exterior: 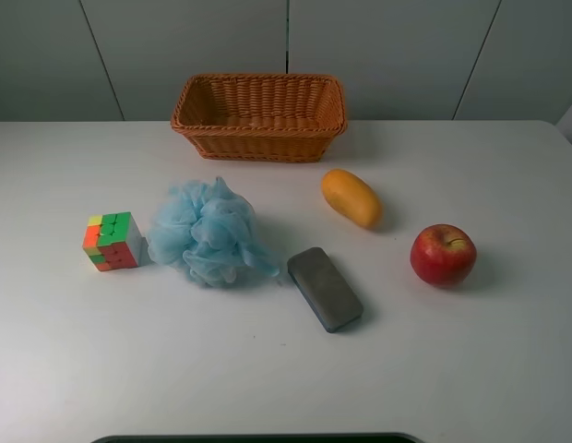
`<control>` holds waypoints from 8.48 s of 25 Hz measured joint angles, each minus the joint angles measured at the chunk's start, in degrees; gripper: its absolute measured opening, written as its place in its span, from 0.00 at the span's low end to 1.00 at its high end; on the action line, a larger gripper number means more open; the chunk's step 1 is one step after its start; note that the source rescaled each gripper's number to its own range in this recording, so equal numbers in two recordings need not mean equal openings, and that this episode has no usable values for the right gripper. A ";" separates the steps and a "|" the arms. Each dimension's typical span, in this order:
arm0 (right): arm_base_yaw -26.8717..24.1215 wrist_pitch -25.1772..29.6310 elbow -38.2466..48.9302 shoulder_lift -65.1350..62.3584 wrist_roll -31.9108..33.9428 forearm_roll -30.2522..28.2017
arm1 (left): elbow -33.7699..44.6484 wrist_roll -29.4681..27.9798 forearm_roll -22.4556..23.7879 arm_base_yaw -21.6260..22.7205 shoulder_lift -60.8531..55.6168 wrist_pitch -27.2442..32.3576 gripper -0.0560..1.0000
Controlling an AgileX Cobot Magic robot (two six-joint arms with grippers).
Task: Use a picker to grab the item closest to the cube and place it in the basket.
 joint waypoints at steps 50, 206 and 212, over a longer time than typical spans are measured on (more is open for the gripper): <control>0.00 0.00 0.00 0.00 0.00 0.00 | -58.85 34.25 -23.49 -29.09 112.78 1.93 0.99; 0.00 0.00 0.00 0.00 0.00 0.00 | -0.48 -14.66 8.52 -1.71 0.07 2.08 1.00; 0.00 0.00 0.00 0.00 0.00 0.00 | -0.48 -13.46 7.90 -1.71 0.00 1.66 1.00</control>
